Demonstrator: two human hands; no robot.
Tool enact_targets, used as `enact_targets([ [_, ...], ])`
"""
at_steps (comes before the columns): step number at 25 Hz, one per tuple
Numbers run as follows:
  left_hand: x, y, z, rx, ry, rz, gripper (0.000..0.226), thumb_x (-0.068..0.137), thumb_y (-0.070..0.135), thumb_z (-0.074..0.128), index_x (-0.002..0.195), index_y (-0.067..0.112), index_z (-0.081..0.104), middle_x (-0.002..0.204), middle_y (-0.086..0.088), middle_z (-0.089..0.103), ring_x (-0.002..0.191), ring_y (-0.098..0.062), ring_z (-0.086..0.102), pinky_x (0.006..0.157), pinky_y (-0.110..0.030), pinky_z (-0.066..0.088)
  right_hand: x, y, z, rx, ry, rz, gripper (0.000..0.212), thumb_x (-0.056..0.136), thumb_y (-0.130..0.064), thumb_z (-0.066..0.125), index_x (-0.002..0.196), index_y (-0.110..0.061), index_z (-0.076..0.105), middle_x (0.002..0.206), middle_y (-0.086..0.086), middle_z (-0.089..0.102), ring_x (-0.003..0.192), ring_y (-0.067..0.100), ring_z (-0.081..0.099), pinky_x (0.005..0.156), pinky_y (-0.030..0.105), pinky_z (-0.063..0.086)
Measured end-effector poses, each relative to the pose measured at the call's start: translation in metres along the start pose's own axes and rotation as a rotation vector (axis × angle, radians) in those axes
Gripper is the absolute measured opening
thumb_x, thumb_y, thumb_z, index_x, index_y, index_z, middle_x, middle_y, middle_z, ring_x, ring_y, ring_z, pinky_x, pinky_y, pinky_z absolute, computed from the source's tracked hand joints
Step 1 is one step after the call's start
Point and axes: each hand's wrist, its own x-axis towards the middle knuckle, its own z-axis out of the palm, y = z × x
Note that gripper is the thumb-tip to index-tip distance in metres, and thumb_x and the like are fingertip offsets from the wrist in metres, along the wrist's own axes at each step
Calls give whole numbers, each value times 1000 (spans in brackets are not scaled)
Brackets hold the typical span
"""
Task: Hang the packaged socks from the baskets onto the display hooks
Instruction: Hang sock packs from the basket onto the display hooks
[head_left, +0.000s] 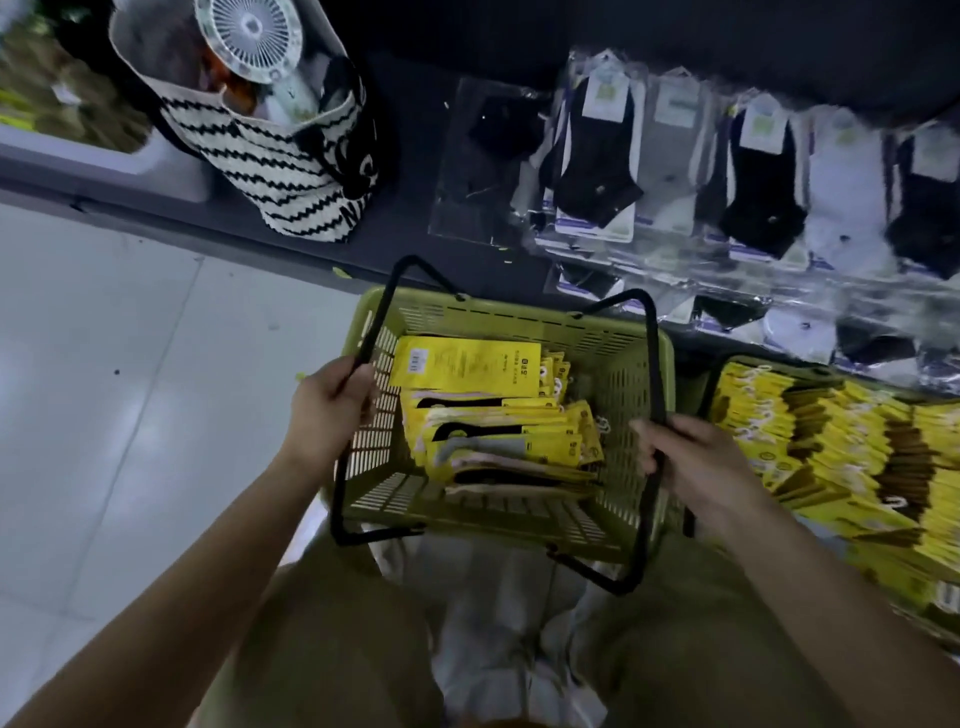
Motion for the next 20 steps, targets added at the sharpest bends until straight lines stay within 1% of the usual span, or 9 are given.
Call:
enact_targets([
  [4,29,-31,-9,-33,37,109,23,97,13,44,87,22,63,60,0,52,50,-10,47,52,-22,45,19,7,-25,-37,-76,-80,23,74,-25,69,88,-6,69,57,-2,57,51,11,56,57,25,50],
  [7,37,-45,-15,106,72,184,17,96,14,45,101,15,62,73,-3,60,55,-11,56,57,-27,51,21,15,-34,-247,10,-187,10,88,-14,60,86,-7,66,60,-2,66,56,12,64,63,29,54],
  [8,35,-45,-16,183,96,205,16,95,13,47,104,12,60,80,-8,60,63,-18,61,63,-33,53,20,16,-34,-310,50,-224,10,91,-11,57,86,-6,65,64,1,68,62,15,65,67,32,52],
  [10,25,-40,-18,337,135,230,17,91,11,51,107,7,56,89,-15,58,80,-34,61,75,-44,52,16,17,-36,-395,125,-266,13,91,-10,57,97,0,64,89,15,69,83,25,64,76,38,52],
  [12,9,-40,-23,536,116,240,26,90,13,55,111,-2,55,91,-17,56,88,-35,58,76,-39,46,7,23,-42,-413,144,-234,42,90,-14,61,126,5,51,126,21,56,109,30,56,85,40,49],
  [14,-6,-41,-26,776,-20,162,38,91,23,57,117,-5,53,104,-21,58,104,-38,55,82,-39,44,-2,32,-51,-397,98,-180,56,89,-18,63,136,3,41,139,18,46,122,30,49,89,36,47],
  [16,-22,-35,-26,869,-215,78,50,92,31,55,128,-3,49,125,-22,53,112,-36,53,90,-38,43,-10,38,-60,-304,57,-150,52,88,-19,64,132,2,46,135,16,50,121,26,51,88,34,47],
  [18,-40,-24,-23,961,-368,134,53,93,34,53,133,-1,45,134,-18,49,115,-32,52,92,-32,41,-19,42,-62,-252,54,-152,43,88,-20,65,124,0,53,129,15,56,114,23,55,85,33,48],
  [20,-52,-13,-12,1039,-447,211,53,94,36,51,134,1,45,135,-15,49,118,-29,51,95,-31,41,-23,44,-53,-302,37,-187,36,88,-22,64,117,-3,57,122,13,60,107,22,59,87,34,51],
])
